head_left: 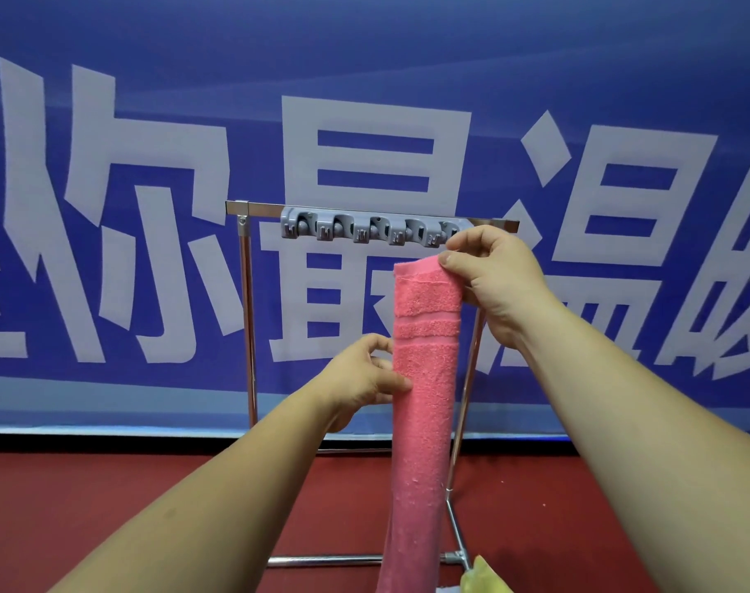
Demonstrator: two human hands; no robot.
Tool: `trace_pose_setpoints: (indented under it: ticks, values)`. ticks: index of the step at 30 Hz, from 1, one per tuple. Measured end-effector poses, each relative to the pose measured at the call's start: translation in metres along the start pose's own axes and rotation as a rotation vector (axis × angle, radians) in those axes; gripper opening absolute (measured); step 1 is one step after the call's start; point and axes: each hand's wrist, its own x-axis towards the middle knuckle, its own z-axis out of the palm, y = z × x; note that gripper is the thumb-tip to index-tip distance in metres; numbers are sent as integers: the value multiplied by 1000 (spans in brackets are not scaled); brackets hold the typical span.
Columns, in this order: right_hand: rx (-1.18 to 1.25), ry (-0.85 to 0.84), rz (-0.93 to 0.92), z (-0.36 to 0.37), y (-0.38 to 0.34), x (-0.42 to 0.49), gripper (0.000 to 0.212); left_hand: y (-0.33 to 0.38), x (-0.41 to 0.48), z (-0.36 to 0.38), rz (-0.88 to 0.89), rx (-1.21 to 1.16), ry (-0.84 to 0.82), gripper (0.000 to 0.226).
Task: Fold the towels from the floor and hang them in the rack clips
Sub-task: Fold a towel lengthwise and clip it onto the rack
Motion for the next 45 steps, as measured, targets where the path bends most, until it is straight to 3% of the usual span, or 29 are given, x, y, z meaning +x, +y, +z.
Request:
trace_pose_setpoints:
  ticks: [4,8,11,15,18,21,23,28,32,38,45]
  values:
    - [20,85,39,-2,4,6,16,-5,0,2,-41,113,-64,21]
    - [37,225,71,-3,18,20,15,-8,-3,10,-66,49,-75,10]
    - [-11,249,151,-7,37,34,10,-3,-4,13,-94,-72,-92,24]
    - [-236,30,492,-19,82,25,46,13,-2,12,-127,-328,-38,4]
    - [-308,-157,709,-23,121,-7,67,8,-1,12,-226,-310,13,9]
    - [-196,-396,843,-13,150,-47,73,-12,-1,17,-318,-344,59,19]
    - [-81,-428,829,-6,162,-63,67,-21,-1,19,-327,-405,99,26]
    - [162,-301,707,3,165,-68,36,-11,-4,15,-210,-425,56,46]
    - [235,-358,684,3,153,-59,29,2,-8,8,-151,-350,50,64]
    - [337,-346,612,0,142,-47,38,17,-11,0,-118,-251,69,61]
    - [350,-344,573,-1,127,-42,34,20,-9,-1,-135,-323,78,46]
